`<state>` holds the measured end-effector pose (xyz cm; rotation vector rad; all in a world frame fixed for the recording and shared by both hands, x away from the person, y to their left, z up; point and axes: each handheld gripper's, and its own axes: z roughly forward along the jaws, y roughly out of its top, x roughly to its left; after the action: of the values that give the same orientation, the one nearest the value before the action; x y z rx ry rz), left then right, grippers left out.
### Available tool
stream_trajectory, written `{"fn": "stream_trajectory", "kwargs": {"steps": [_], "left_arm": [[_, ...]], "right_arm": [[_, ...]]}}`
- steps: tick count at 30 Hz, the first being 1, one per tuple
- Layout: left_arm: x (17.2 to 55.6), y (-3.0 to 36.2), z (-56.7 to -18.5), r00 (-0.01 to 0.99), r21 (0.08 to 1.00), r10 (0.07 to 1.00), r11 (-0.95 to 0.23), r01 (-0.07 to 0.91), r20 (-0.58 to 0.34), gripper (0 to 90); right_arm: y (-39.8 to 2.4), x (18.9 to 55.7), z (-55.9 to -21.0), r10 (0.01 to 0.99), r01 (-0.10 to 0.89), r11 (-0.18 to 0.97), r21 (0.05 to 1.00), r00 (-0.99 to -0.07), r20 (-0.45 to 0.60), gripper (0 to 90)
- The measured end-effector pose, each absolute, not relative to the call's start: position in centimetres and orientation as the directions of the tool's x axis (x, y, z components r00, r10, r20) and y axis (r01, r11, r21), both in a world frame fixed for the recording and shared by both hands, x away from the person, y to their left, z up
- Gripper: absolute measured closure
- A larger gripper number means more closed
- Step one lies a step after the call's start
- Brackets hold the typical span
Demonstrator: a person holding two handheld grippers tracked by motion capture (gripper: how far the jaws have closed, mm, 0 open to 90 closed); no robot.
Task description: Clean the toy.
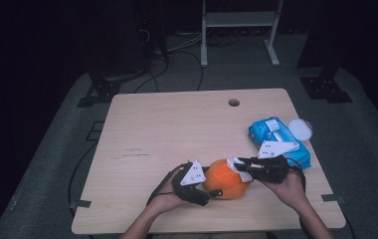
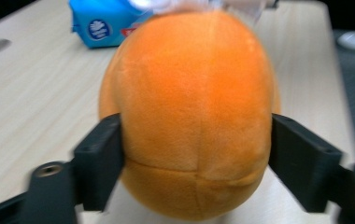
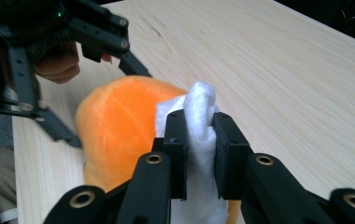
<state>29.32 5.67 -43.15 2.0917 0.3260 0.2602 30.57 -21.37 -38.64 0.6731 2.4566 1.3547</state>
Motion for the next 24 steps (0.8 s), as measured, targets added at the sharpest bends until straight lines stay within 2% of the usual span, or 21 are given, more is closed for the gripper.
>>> {"fn": "stream_trajectory", "kwargs": {"steps": [2,3,7,9,14,16,20,22,23,24], "left_arm": [[29.7,5.7,-43.0,0.931,0.874,0.360,-0.435,0.218,-0.053,14.1],[29.8,5.7,-43.0,0.924,0.872,0.375,-0.426,0.241,-0.072,12.6],[30.0,6.2,-43.6,0.924,0.862,0.379,-0.454,0.224,-0.041,15.7],[29.9,6.4,-43.5,0.928,0.861,0.373,-0.465,0.208,-0.022,21.8],[30.0,6.6,-43.8,0.933,0.856,0.361,-0.481,0.189,-0.003,23.9],[30.0,6.8,-43.6,0.939,0.857,0.344,-0.479,0.193,-0.019,21.9],[30.3,6.8,-43.1,0.929,0.869,0.362,-0.431,0.243,-0.080,10.3],[30.2,6.5,-43.2,0.929,0.863,0.365,-0.450,0.229,-0.056,7.3],[29.9,6.2,-43.5,0.934,0.855,0.357,-0.481,0.193,-0.010,7.5],[29.6,6.0,-43.8,0.934,0.852,0.356,-0.498,0.163,0.029,11.1]], "right_arm": [[-20.9,30.4,-38.8,0.503,0.268,0.461,0.846,-0.864,0.000,76.7],[-20.6,30.2,-38.8,0.490,0.268,0.452,0.851,-0.872,0.015,76.7],[-18.7,29.3,-38.6,0.425,0.222,0.476,0.851,-0.905,-0.002,76.6],[-18.6,29.3,-38.5,0.426,0.214,0.490,0.845,-0.904,-0.018,76.6],[-20.9,30.2,-38.8,0.482,0.266,0.469,0.842,-0.876,0.008,76.6],[-21.4,30.4,-39.2,0.484,0.284,0.462,0.840,-0.874,0.029,76.6],[-20.8,30.0,-39.3,0.459,0.263,0.468,0.844,-0.888,0.021,76.5],[-20.1,29.7,-39.3,0.425,0.246,0.463,0.851,-0.905,0.031,76.5],[-19.7,29.5,-39.2,0.416,0.236,0.467,0.852,-0.909,0.024,76.4],[-19.2,29.3,-39.2,0.405,0.224,0.476,0.850,-0.914,0.014,76.3]]}}
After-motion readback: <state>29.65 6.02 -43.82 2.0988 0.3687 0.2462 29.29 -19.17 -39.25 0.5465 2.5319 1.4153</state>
